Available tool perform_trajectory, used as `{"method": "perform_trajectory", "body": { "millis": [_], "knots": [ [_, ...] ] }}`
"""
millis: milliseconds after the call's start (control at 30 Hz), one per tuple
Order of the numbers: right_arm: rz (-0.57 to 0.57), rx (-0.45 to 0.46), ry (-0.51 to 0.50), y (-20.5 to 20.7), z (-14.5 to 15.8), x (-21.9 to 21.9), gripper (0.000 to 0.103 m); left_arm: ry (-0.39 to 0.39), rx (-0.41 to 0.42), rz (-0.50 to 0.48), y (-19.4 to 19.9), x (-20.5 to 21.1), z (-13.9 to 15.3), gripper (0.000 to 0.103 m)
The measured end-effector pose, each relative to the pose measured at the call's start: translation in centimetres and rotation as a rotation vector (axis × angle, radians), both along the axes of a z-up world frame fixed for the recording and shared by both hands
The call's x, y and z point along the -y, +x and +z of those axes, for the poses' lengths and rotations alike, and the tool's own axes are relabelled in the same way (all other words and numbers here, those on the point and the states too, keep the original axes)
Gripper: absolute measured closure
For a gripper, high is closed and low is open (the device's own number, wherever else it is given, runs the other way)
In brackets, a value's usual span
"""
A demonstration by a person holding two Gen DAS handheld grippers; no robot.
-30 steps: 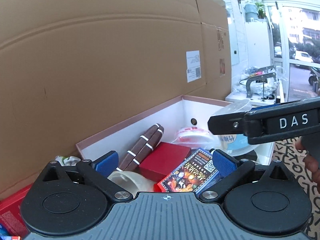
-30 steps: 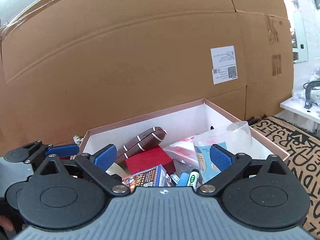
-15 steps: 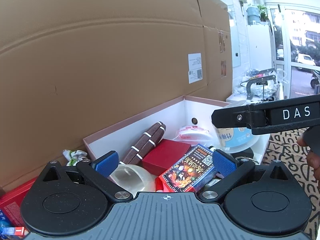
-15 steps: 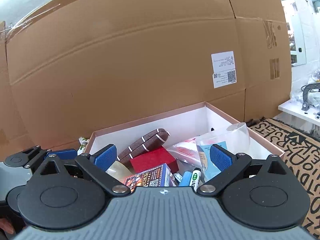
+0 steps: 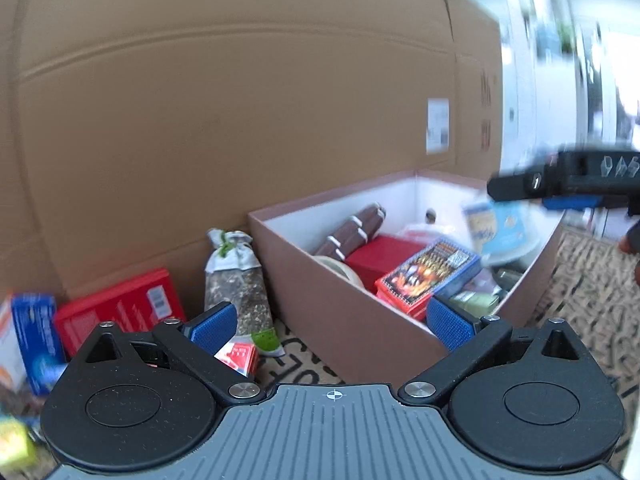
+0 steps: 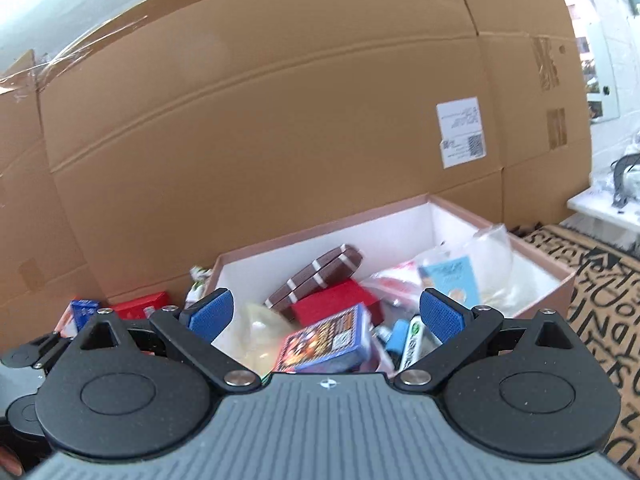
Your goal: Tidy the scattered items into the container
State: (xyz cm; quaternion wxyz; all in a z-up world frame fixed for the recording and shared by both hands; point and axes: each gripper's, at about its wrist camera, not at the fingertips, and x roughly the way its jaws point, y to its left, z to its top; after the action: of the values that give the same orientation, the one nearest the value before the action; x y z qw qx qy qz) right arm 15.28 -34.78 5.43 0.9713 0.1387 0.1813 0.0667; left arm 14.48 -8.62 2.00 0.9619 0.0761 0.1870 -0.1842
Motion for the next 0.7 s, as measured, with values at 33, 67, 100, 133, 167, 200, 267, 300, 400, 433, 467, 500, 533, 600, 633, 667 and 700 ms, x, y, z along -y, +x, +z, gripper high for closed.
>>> {"method": "perform_trajectory", "body": {
  "millis": [33,67,100,133,167,200,267,300,400,433,467,500,533,600,633,667,700],
  "knots": [
    [0.011,-0.005,0.004,-0.2,-0.1,-0.2,0.003,-0.003,-0.026,0.012,-0.4,-0.7,-0.1,0.000],
    [0.025,-0.011,0.010,-0.3,-0.2,-0.3,0.003,0.000,-0.045,0.034,-0.7,-1.3,-0.4,0.000],
    [0.034,-0.014,0.013,-0.4,-0.2,-0.5,0.003,0.004,-0.049,0.052,-1.1,-1.8,-0.7,0.000],
    [0.042,-0.018,0.017,-0.5,-0.3,-0.7,0.003,0.009,-0.052,0.069,-1.5,-2.4,-1.0,0.000],
    [0.051,-0.019,0.018,-0.7,-0.3,-1.0,0.003,0.009,-0.055,0.086,-2.0,-3.0,-1.2,0.000],
    [0.057,-0.018,0.017,-0.8,-0.3,-1.2,0.003,0.009,-0.059,0.103,-2.4,-3.6,-1.4,0.000],
    [0.075,-0.013,0.013,-1.1,-0.2,-1.9,0.003,-0.011,-0.069,0.135,-3.0,-4.8,-1.6,0.000],
    [0.088,-0.010,0.009,-1.2,-0.1,-2.4,0.003,-0.021,-0.076,0.151,-3.2,-5.5,-1.7,0.000],
    [0.131,0.000,-0.005,-1.6,0.3,-3.9,0.003,-0.049,-0.093,0.197,-3.8,-7.3,-1.7,0.000],
    [0.150,0.005,-0.011,-1.7,0.5,-4.6,0.003,-0.057,-0.096,0.212,-4.1,-7.9,-1.7,0.000],
    [0.168,0.010,-0.014,-1.8,0.7,-5.2,0.003,-0.064,-0.095,0.223,-4.4,-8.4,-1.7,0.000],
    [0.187,0.016,-0.019,-1.9,0.9,-5.8,0.003,-0.071,-0.094,0.234,-4.7,-9.0,-1.6,0.000],
    [0.205,0.021,-0.024,-2.0,1.1,-6.5,0.003,-0.078,-0.093,0.245,-5.0,-9.5,-1.5,0.000],
    [0.242,0.032,-0.037,-2.1,1.5,-8.0,0.003,-0.088,-0.086,0.262,-5.4,-10.4,-1.3,0.000],
    [0.260,0.038,-0.044,-2.2,1.8,-8.8,0.003,-0.088,-0.081,0.272,-5.6,-10.8,-1.2,0.000],
    [0.278,0.043,-0.050,-2.3,2.0,-9.5,0.003,-0.089,-0.075,0.281,-5.7,-11.3,-1.1,0.000],
    [0.295,0.049,-0.059,-2.3,2.1,-10.3,0.003,-0.090,-0.071,0.291,-5.9,-11.9,-0.9,0.000]
  ]
}}
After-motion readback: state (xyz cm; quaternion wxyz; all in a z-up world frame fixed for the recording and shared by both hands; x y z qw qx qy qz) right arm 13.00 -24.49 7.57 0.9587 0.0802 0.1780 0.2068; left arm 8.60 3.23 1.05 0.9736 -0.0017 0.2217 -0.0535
